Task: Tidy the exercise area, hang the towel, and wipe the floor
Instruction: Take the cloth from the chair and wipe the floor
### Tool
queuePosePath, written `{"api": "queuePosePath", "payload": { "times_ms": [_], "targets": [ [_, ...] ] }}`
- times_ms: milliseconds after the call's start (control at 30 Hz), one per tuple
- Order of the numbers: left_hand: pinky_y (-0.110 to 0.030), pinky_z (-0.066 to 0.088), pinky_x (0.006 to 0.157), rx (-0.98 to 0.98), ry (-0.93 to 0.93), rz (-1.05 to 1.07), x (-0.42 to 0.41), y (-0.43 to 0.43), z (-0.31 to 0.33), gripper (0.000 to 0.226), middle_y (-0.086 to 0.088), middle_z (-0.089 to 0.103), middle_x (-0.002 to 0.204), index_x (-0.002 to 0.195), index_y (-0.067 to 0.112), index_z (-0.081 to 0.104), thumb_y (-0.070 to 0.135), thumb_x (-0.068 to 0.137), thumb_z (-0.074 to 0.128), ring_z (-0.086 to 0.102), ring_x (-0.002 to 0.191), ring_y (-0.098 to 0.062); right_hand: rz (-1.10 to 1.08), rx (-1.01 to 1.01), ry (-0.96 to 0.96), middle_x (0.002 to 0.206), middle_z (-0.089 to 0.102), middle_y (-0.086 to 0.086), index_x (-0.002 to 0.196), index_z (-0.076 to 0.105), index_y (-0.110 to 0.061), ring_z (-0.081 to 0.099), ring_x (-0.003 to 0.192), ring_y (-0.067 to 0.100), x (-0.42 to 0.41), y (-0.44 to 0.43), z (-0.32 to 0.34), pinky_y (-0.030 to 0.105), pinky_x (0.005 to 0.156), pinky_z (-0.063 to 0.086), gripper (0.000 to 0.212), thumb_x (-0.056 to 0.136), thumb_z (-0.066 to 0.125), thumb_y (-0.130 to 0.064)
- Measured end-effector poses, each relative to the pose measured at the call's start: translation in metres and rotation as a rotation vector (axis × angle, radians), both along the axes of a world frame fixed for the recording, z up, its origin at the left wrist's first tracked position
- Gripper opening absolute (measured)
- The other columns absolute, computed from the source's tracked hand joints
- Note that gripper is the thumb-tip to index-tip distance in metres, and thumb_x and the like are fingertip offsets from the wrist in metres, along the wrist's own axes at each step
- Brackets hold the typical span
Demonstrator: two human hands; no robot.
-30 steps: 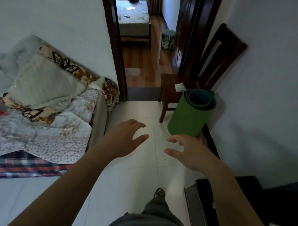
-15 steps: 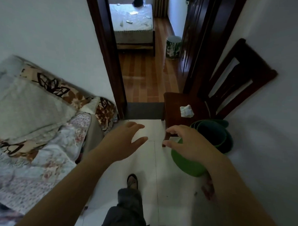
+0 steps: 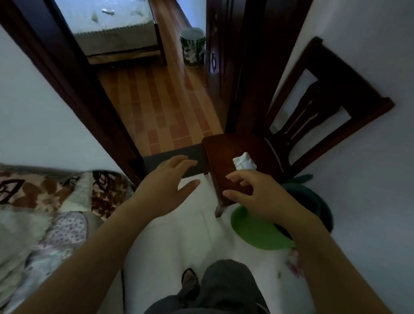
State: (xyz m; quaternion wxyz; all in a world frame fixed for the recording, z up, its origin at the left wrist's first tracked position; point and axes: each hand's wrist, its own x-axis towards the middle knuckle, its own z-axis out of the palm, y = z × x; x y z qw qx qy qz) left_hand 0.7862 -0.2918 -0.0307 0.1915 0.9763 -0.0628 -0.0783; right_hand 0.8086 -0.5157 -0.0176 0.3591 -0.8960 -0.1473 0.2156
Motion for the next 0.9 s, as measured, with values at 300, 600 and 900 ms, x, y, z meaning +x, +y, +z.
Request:
{"api": "queuePosePath", "payload": {
  "times_ms": [300,600,900],
  "targets": [
    [-0.032,0.034,0.107,0.045,0.115,-0.120,0.154,-0.008,-0.047,0.054,0.004,0.036,0.147,0.142,0.028,0.034,0.051,0.094,0.040,0.036,0.133,-0.017,-0.220,0.033,-0.040,0.132,0.049,-0.006,0.125,0.050,-0.028,0.046,0.117,0.008,0.130,-0.013,-0.053,0.021,0.090,0.036,0.045,0.084,0.060,-0.043],
    [-0.042,0.035,0.109,0.142,0.279,-0.243,0.301,-0.032,-0.098,0.057,0.003,0.033,0.149,0.144,0.028,0.030,0.053,0.093,0.039,0.035,0.134,-0.019,-0.373,0.037,0.085,0.139,0.043,-0.003,0.128,0.047,-0.028,0.046,0.118,0.011,0.250,-0.034,-0.135,0.023,0.088,0.037,0.047,0.086,0.059,-0.045],
    [-0.045,0.035,0.108,0.129,0.444,-0.380,0.406,-0.085,-0.219,0.055,0.001,0.031,0.149,0.143,0.026,0.030,0.050,0.094,0.040,0.036,0.133,-0.021,-0.530,-0.029,0.212,0.152,0.020,-0.003,0.140,0.034,-0.025,0.026,0.136,0.019,0.308,-0.050,-0.281,0.028,0.099,0.031,0.062,0.087,0.056,-0.047]
  ]
}}
